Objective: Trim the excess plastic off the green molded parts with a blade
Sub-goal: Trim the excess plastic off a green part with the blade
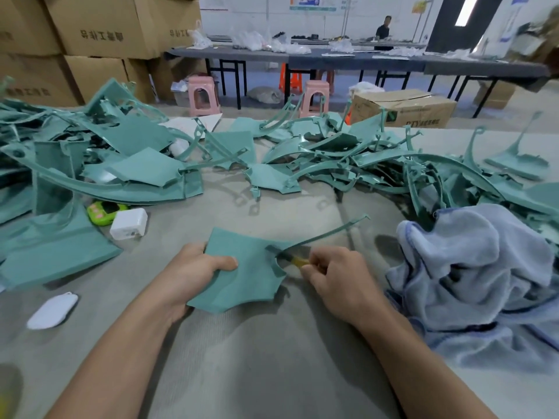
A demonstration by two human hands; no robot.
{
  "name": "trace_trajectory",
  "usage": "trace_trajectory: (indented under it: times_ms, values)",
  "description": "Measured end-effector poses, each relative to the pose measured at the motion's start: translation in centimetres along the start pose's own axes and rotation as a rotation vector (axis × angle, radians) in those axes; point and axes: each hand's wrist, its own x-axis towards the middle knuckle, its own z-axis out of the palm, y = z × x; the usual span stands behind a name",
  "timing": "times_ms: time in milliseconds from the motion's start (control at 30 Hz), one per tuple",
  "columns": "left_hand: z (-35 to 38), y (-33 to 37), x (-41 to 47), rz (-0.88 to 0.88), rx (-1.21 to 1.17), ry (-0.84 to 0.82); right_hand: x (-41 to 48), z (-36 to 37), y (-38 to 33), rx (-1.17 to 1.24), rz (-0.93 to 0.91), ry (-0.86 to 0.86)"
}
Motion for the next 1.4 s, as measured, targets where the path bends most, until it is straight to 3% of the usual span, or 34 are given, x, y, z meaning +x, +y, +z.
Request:
trace_trajectory:
  times_ms: [67,133,233,300,400,500,567,667,767,867,967,1067,1167,1267,1333,1400]
  values:
    - [0.1,0.0,0.0,0.002,-0.004,0.003,0.7,-0.3,0.3,-0.089,0.106,0.113]
    - [0.1,0.1,-0.2,0.003,-0.012,-0.003,0.8,-0.7,0.7,-0.012,0.092,0.184]
    - [0.1,0.2,-0.3,0.001,-0.01,-0.018,0.0,-1.0,0.5,0.164,-0.087,-0.036]
    - [0.0,0.2,-0.2,0.002,-0.01,-0.016,-0.2,-0.7,0.2,0.109,-0.118,-0.126]
    - [0.0,0.1,-0.2,0.002,-0.003,-0.014,0.5,-1.1,0.0,0.069,-0.044,0.039]
    - [-0.1,0.1,-0.3,0.003,-0.003,-0.025,0.3,-1.4,0.1,0.199,-0.098,-0.057]
    - [-0.2,0.1,-0.3,0.003,-0.002,-0.024,0.0,-1.1,-0.1,0.135,-0.079,-0.108]
    - [-0.1,0.1,-0.2,0.0,-0.01,-0.015,0.1,-1.1,-0.1,0.062,-0.001,0.029]
    - [-0.1,0.1,-0.1,-0.006,-0.016,-0.018,-0.3,-0.9,-0.4,0.204,-0.075,-0.044]
    - [-0.2,0.0,-0.2,-0.011,-0.019,-0.009,-0.3,-0.7,-0.6,0.056,0.016,0.016]
    - [0.3,0.1,-0.2,0.027,-0.124,0.085,-0.2,-1.1,-0.6,0.138,0.061,0.214]
    - [0.2,0.4,0.2,0.041,-0.381,0.234,-1.1,-1.2,-1.2,0.359,-0.068,0.132]
    - [-0.1,0.6,0.2,0.0,-0.456,0.169,-1.4,-0.2,-2.2,0.315,-0.18,-0.029]
    - [0.1,0.5,0.2,-0.028,-0.438,0.133,-0.3,0.2,-2.3,0.222,-0.057,0.104]
    - [-0.1,0.5,0.2,-0.025,-0.429,0.13,-0.2,0.0,-1.9,0.292,-0.033,0.178]
    - [-0.3,0.6,0.3,-0.026,-0.424,0.129,-0.5,-0.5,-1.7,0.395,-0.112,0.101]
